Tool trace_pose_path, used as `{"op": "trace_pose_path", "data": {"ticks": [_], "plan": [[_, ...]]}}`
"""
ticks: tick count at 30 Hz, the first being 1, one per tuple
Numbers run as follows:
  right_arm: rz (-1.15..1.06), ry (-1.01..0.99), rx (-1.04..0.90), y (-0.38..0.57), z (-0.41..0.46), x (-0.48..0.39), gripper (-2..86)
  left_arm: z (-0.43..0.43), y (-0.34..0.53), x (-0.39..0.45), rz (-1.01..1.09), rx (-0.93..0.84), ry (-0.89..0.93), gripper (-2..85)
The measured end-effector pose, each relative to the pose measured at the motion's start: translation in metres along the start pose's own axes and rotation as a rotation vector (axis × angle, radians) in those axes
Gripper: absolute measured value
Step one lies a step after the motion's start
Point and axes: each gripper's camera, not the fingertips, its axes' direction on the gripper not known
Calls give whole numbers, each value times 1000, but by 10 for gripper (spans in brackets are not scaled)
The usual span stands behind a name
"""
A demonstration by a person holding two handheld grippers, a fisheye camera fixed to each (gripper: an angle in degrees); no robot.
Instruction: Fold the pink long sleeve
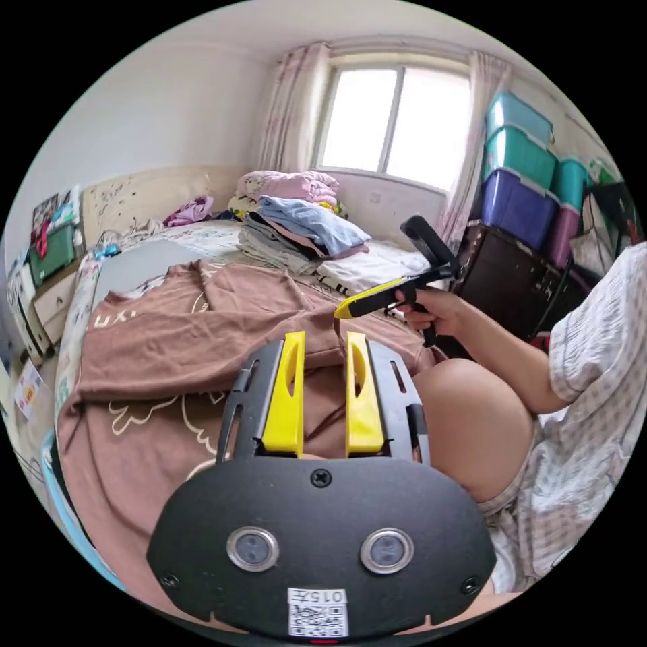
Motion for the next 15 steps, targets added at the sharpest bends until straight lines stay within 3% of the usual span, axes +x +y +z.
{"op": "trace_pose_path", "data": {"ticks": [5, 15], "plan": [[1, 32, 30, 1, -15, -4, 6, 63, -26, 26, 51, -215, -55, 49], [-16, 138, -36, -17, -17, -17, 4, 67, -15, 42, 98, -262, 23, 0]]}}
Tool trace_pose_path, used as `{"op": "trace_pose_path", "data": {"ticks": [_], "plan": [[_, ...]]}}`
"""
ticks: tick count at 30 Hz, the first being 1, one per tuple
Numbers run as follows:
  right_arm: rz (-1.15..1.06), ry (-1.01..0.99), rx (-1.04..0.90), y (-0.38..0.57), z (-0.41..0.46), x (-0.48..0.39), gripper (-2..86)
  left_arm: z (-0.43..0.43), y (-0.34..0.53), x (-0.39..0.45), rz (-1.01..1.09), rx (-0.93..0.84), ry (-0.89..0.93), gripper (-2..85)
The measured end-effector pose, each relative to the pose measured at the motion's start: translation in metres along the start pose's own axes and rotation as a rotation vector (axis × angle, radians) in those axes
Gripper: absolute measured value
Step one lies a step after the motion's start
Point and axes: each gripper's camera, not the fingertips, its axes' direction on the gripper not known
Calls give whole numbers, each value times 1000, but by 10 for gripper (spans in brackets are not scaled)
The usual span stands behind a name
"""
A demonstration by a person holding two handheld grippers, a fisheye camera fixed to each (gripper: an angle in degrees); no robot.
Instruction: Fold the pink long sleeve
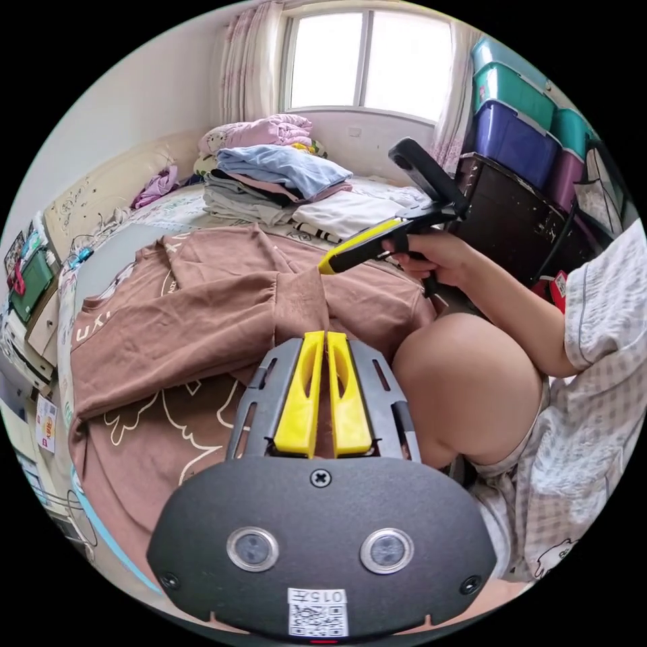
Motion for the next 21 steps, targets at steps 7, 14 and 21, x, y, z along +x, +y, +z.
{"op": "trace_pose_path", "data": {"ticks": [7, 14, 21], "plan": [[0, 27, -14, -20, -33, 3, 61, -11, 18, -38, -124, 91, 176, 30], [2, -111, 35, -94, -51, 19, 89, -16, 33, -61, -126, 161, -66, 78], [-46, -57, -216, -131, 20, 8, 66, 28, 30, -69, -88, -21, -70, 62]]}}
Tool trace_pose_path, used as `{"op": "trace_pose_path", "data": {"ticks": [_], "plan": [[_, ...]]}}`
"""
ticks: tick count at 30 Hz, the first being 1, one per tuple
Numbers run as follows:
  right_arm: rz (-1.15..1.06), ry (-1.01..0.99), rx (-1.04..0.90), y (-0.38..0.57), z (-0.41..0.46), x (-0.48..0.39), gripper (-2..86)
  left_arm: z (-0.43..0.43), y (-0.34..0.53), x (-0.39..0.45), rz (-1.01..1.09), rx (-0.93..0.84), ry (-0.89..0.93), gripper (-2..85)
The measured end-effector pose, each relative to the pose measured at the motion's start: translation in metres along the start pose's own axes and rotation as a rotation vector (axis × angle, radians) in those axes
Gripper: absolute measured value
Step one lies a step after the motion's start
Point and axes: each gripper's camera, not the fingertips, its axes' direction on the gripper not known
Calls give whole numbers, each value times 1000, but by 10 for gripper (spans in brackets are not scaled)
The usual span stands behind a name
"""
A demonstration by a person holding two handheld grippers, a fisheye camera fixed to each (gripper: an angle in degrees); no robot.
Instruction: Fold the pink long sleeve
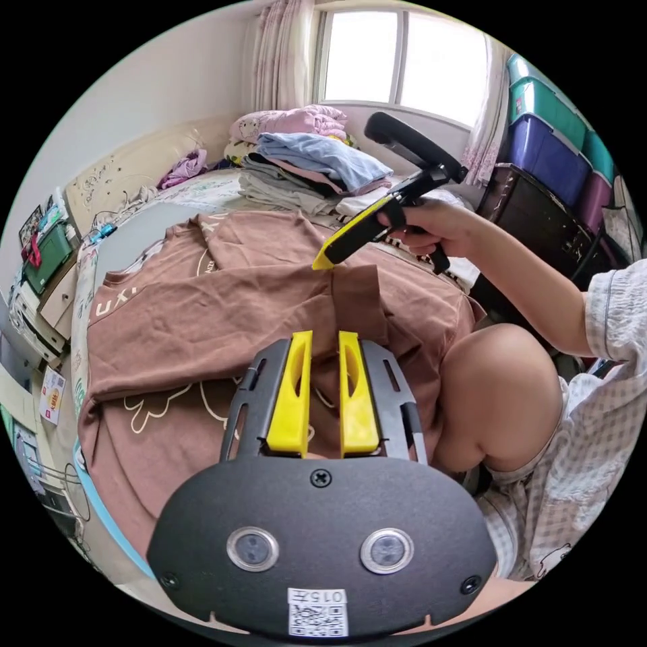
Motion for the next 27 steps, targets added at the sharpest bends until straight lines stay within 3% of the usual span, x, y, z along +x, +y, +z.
{"op": "trace_pose_path", "data": {"ticks": [5, 11, 15, 17, 20, 27], "plan": [[-16, 79, 7, 7, 2, -5, 12, 8, 21, -25, -69, -35, 85, 43], [-28, 112, 1, 2, -11, -12, 18, -1, 52, -76, -148, -20, 207, 36], [-22, 16, 135, -17, -62, 2, 29, -72, 120, -165, -455, 220, 130, 48], [-72, 7, 231, -52, -89, -4, 41, -100, 179, -223, -752, 317, 15, 61], [-164, 16, 253, -123, -88, -29, 66, -93, 223, -285, -928, 357, 28, 76], [-248, -96, 118, -292, 16, -68, 101, -42, 278, -366, -1075, 456, 137, 89]]}}
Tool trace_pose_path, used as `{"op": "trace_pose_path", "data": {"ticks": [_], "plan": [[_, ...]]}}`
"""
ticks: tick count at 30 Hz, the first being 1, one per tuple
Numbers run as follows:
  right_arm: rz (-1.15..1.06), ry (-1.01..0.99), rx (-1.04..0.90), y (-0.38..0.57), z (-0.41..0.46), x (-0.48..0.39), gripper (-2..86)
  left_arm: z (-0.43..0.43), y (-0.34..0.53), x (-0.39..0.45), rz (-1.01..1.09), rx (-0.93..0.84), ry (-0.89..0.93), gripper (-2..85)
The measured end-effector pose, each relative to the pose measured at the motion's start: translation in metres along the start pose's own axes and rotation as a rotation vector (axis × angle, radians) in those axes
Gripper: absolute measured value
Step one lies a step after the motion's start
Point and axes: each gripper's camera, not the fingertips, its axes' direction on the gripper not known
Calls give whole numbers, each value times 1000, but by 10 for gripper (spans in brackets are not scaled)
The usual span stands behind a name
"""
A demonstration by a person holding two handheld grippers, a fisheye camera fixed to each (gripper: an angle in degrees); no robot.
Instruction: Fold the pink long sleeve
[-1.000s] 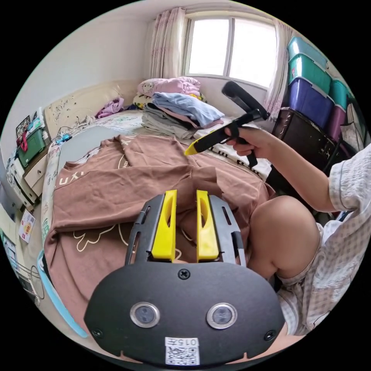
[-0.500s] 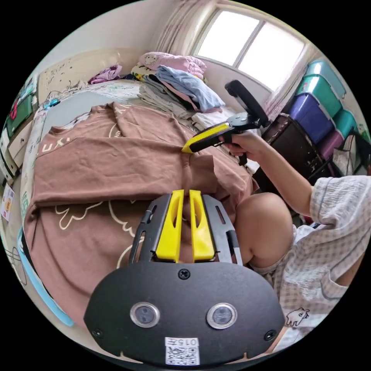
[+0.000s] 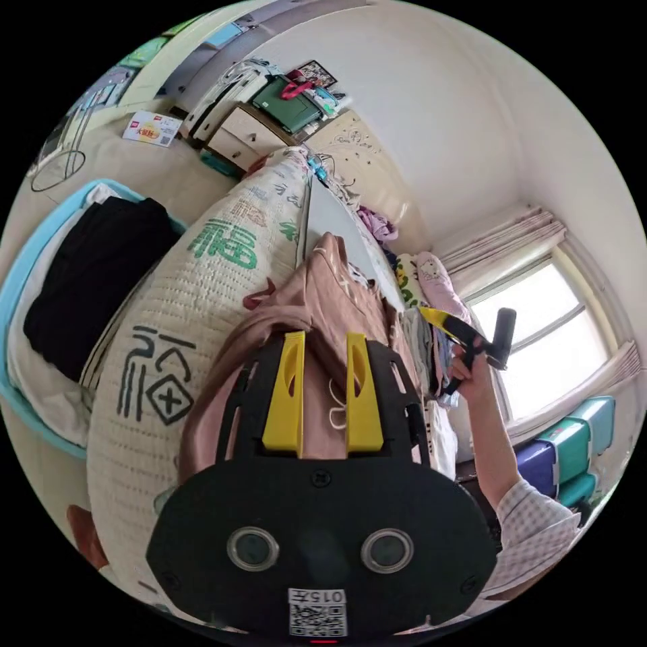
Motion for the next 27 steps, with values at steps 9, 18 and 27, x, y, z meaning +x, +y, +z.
{"op": "trace_pose_path", "data": {"ticks": [9, 18, 27], "plan": [[149, 63, -12, -99, 137, 44, 104, 2, -8, -58, 15, 16, -26, 7], [121, 243, -68, -133, 210, 11, 54, -16, 9, -82, -54, 188, -76, -9], [127, 162, 92, -106, 140, 39, 79, -28, 15, -72, -5, 228, -59, -6]]}}
